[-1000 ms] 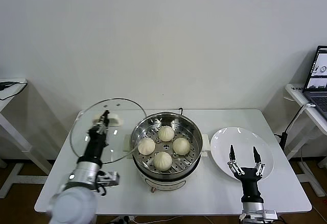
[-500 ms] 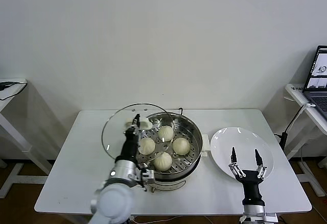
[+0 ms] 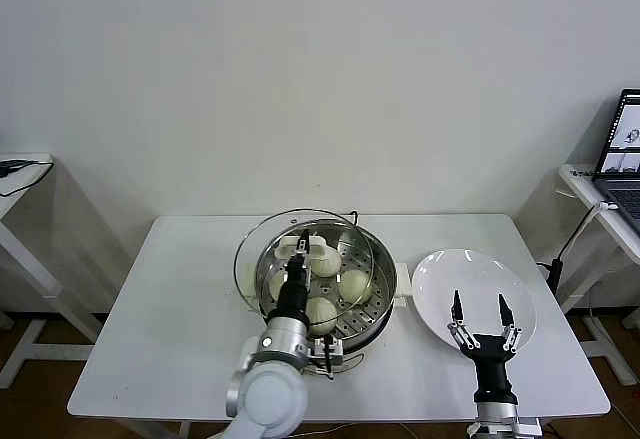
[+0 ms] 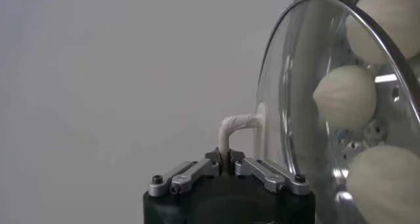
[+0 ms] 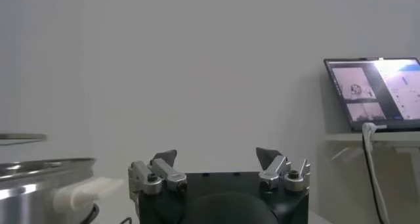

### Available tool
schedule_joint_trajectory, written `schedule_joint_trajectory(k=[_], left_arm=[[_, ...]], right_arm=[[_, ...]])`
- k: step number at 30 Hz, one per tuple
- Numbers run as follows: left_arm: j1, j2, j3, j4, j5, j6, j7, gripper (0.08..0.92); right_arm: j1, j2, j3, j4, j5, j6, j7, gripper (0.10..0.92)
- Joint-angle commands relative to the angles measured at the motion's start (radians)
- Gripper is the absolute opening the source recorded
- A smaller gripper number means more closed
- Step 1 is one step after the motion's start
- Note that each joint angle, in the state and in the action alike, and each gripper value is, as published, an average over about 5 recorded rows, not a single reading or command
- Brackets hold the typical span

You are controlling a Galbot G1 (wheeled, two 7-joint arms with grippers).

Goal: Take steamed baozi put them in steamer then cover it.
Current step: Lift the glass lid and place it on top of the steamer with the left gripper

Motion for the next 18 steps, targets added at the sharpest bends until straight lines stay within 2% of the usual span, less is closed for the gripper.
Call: schedule_joint_trajectory(k=[1,18], left_arm=[[-0.019,-0.075,0.049,0.058,0.055,0.023,-0.006,0.187],[0.008,-0.119,0.052,0.077,0.105,0.030,-0.028,0.187]], right_arm=[[0.003,0.002,0.001,-0.013,-0.005,0.002,0.000,0.823],[0.016,0.002,-0.002,-0.042,-0.020,0.010,-0.001,0.823]])
